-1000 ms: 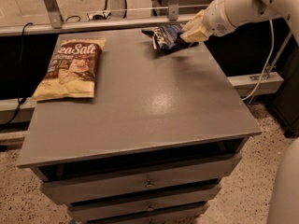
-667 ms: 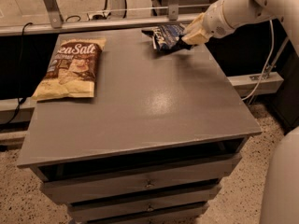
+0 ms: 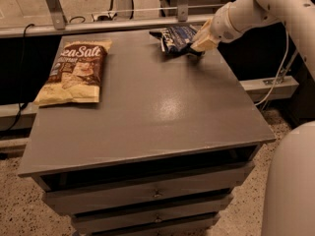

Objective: Move rxbar blueberry near blue chip bag

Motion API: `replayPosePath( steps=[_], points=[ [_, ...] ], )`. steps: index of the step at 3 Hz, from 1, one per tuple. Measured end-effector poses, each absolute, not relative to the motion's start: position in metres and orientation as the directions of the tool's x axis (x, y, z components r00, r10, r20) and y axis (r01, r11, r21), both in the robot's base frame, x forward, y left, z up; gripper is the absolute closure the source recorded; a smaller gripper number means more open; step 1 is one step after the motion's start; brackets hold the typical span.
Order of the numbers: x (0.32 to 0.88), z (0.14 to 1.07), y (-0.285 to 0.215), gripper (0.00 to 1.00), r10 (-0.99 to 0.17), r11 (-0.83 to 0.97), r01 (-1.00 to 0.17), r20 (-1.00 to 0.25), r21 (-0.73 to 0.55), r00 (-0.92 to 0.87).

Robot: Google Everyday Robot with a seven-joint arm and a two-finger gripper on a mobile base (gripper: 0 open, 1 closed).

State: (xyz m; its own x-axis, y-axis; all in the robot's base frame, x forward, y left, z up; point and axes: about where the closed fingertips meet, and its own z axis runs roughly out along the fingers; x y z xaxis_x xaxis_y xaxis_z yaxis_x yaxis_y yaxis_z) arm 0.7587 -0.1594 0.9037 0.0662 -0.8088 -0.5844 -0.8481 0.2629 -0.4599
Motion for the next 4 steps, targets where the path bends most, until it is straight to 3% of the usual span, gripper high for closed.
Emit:
replayPosePath(
  steps=[1,2,4],
  points=[
    [0.763,0.895,-0.161,0.13,-0.824,0.260,-0.848,-0.565,-0.461,0.055],
    [0.763,0.889,-0.160,0.00,-0.830,0.261,-0.851,-0.557,-0.456,0.044],
    [0.746,0.906,-0.175,0.00,-0.800,0.332,-0.842,-0.599,-0.425,-0.013]
  ],
)
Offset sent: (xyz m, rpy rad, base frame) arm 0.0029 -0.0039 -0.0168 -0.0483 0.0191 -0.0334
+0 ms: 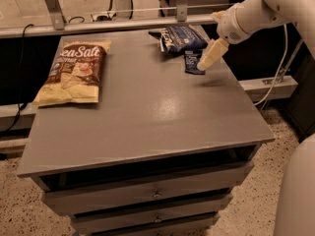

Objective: Move rxbar blueberry near blue chip bag

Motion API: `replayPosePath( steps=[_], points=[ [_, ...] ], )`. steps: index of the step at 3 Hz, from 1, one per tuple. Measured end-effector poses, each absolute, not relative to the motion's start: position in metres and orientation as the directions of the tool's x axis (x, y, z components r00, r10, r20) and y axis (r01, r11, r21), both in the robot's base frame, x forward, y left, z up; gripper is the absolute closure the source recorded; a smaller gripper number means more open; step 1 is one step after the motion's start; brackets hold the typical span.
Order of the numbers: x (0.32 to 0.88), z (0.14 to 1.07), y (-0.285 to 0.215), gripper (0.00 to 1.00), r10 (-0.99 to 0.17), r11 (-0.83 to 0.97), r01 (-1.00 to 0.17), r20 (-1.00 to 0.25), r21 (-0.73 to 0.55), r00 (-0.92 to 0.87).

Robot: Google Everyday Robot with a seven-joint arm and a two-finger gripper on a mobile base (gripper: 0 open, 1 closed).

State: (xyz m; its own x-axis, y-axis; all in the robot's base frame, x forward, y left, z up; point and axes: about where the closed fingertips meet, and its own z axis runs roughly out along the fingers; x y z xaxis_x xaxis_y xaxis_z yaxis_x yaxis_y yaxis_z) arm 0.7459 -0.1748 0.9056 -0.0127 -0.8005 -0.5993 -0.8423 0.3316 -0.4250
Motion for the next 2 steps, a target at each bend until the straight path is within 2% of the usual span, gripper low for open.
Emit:
replayPosePath(
  steps=[2],
  points=[
    [0.688,0.967,-0.229,0.00,-0.694,0.423,-0.825,-0.720,-0.375,-0.028]
  ],
)
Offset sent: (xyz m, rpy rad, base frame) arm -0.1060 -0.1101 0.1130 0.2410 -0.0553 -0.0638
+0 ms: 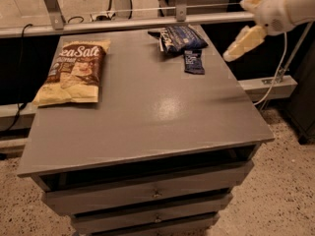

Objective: Move rxbar blueberry near blue chip bag

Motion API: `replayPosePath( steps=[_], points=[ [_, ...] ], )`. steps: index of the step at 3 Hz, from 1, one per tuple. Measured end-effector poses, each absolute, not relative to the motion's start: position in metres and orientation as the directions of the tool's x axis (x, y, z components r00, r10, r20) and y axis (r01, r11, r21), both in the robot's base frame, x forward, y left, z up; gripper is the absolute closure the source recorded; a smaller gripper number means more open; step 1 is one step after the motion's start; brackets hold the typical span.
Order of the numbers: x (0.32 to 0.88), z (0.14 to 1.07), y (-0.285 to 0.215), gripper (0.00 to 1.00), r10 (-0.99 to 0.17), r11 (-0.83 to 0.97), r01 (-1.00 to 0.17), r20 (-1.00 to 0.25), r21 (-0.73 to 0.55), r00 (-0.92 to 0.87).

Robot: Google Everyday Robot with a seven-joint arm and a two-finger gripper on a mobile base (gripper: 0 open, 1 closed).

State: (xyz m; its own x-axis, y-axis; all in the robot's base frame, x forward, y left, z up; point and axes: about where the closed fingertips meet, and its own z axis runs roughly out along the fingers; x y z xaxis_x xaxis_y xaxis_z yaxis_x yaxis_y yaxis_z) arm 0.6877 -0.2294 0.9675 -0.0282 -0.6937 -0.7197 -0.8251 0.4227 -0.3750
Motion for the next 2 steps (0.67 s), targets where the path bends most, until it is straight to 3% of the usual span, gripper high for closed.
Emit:
replayPosePath(
  steps=[1,2],
  points=[
    [0.6559,0.9885,-0.2680,0.00,-0.660,0.456,-0.806,-0.751,-0.377,-0.022],
    [0.6515,0.9891,-0.2761,0.00,-0.655,0.466,-0.802,-0.755,-0.374,-0.029]
  ],
)
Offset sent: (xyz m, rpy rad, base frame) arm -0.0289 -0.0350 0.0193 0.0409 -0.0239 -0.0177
